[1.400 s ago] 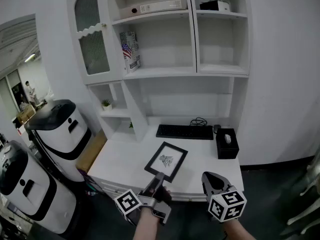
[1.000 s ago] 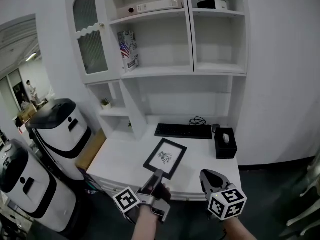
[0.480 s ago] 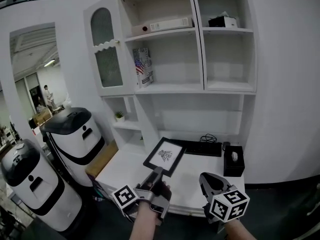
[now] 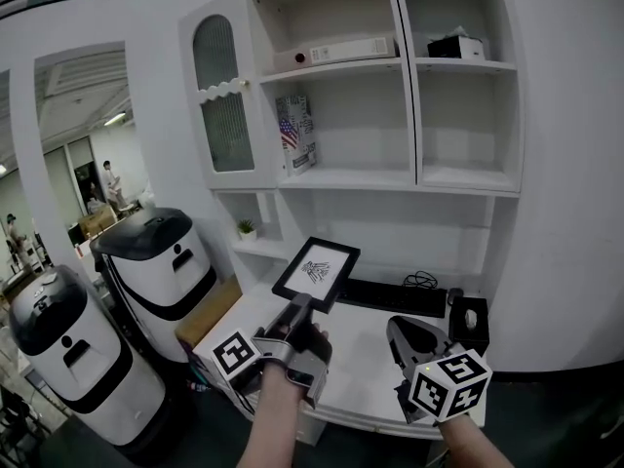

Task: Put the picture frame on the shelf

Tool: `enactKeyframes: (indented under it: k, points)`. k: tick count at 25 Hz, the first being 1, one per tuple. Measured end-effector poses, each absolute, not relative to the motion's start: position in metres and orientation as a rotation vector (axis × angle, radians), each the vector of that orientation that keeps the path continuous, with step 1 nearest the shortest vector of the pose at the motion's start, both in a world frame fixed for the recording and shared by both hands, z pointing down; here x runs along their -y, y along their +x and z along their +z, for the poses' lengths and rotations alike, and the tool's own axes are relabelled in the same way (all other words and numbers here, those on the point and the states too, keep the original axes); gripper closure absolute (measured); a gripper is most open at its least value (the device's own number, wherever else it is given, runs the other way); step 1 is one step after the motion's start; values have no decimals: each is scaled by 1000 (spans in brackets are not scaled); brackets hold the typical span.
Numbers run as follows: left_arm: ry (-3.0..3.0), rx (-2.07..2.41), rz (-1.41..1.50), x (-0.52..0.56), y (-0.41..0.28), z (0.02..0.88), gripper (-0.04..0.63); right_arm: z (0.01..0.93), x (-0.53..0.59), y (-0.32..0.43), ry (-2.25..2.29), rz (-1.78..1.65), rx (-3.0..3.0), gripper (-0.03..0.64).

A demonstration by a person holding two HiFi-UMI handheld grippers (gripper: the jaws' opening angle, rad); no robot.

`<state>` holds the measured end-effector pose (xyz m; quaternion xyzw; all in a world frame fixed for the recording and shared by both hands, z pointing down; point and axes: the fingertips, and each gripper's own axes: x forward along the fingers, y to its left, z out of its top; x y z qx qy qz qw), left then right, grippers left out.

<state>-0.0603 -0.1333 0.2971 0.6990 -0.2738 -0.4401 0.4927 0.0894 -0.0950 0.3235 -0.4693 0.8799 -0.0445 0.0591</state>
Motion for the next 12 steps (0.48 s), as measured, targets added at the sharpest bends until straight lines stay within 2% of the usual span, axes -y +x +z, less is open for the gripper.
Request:
enactKeyframes:
  k: [12]
  points:
    - [1747, 633, -1106, 238, -83, 246, 537, 286, 193, 56, -1398, -36, -2669, 615]
